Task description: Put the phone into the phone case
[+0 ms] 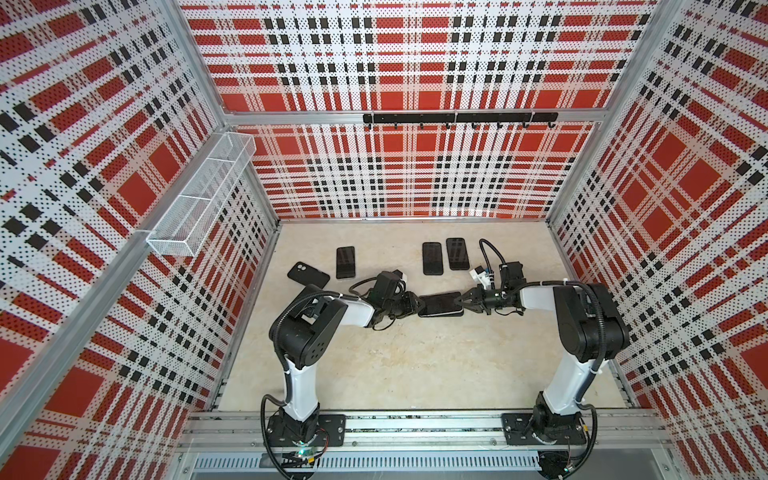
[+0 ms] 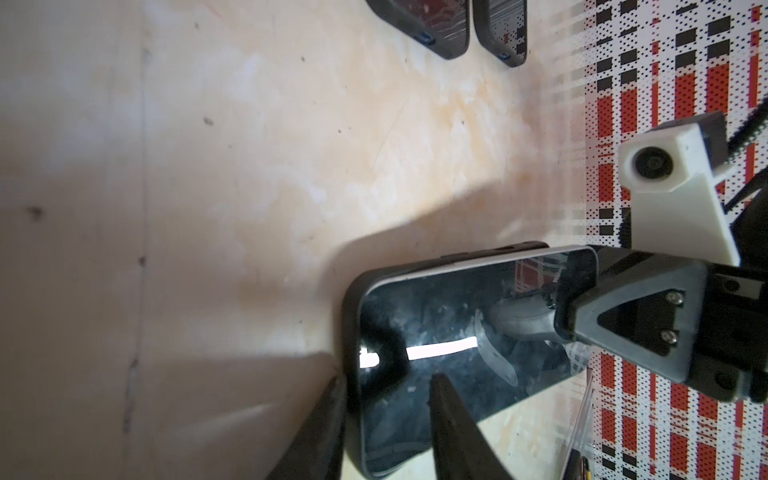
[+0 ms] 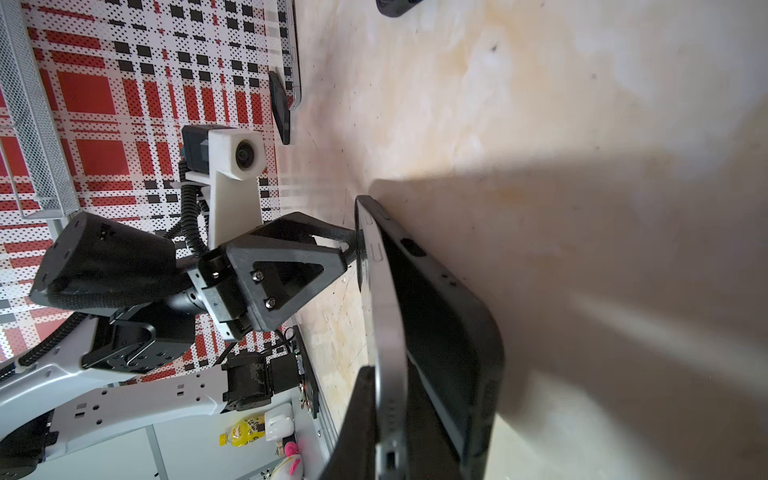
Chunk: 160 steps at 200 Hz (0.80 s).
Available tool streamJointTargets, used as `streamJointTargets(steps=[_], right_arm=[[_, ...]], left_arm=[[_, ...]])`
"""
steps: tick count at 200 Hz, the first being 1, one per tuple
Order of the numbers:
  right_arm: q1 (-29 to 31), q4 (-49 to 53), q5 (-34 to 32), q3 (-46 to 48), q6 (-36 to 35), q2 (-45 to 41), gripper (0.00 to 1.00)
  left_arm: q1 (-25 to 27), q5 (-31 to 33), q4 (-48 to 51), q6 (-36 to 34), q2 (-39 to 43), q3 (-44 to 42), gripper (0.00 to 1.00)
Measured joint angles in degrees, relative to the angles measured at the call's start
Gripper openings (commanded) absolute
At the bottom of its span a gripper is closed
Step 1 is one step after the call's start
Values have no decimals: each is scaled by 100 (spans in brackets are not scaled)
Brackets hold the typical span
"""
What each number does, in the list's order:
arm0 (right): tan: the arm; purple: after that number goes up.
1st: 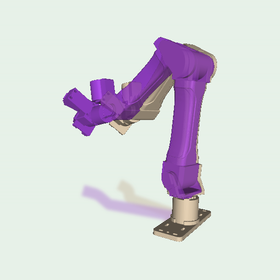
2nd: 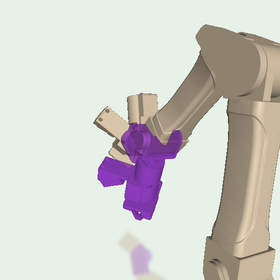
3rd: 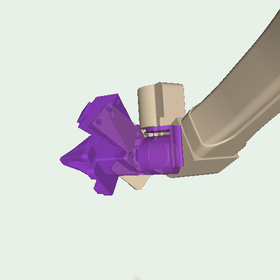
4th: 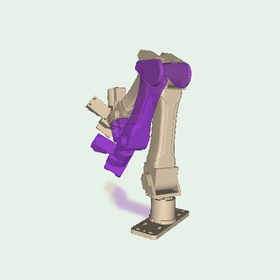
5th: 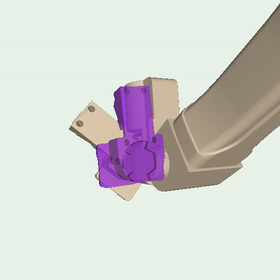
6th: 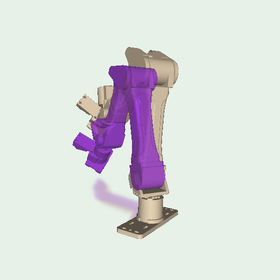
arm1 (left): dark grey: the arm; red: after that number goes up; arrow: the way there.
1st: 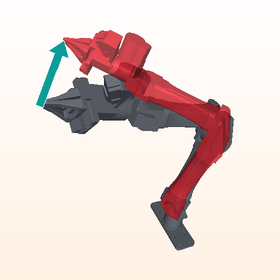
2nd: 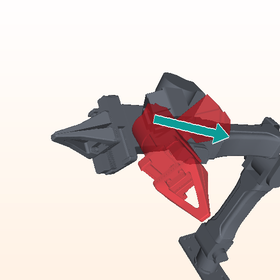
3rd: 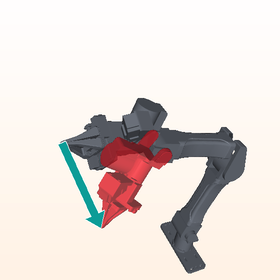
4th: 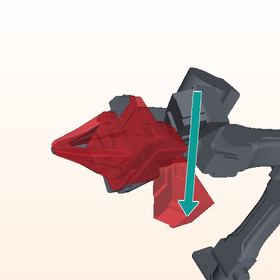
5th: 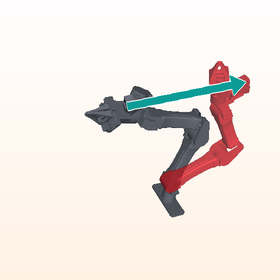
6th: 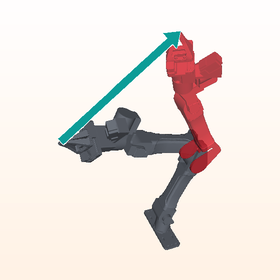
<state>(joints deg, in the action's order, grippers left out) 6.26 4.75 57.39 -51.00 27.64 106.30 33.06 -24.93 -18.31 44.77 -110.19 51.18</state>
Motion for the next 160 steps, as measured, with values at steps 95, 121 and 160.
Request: streamJointTargets(steps=[95, 121, 160], right_arm=[[210, 1897, -1561, -776, -905, 0, 36], [212, 2472, -1956, -1167, -1209, -2, 43], [214, 3171, -2542, -1635, -1558, -59, 44]], left_arm=[[229, 393, 739, -420, -133, 516, 30], [256, 417, 741, -474, -179, 555, 28], [256, 422, 737, -525, -188, 555, 27]])
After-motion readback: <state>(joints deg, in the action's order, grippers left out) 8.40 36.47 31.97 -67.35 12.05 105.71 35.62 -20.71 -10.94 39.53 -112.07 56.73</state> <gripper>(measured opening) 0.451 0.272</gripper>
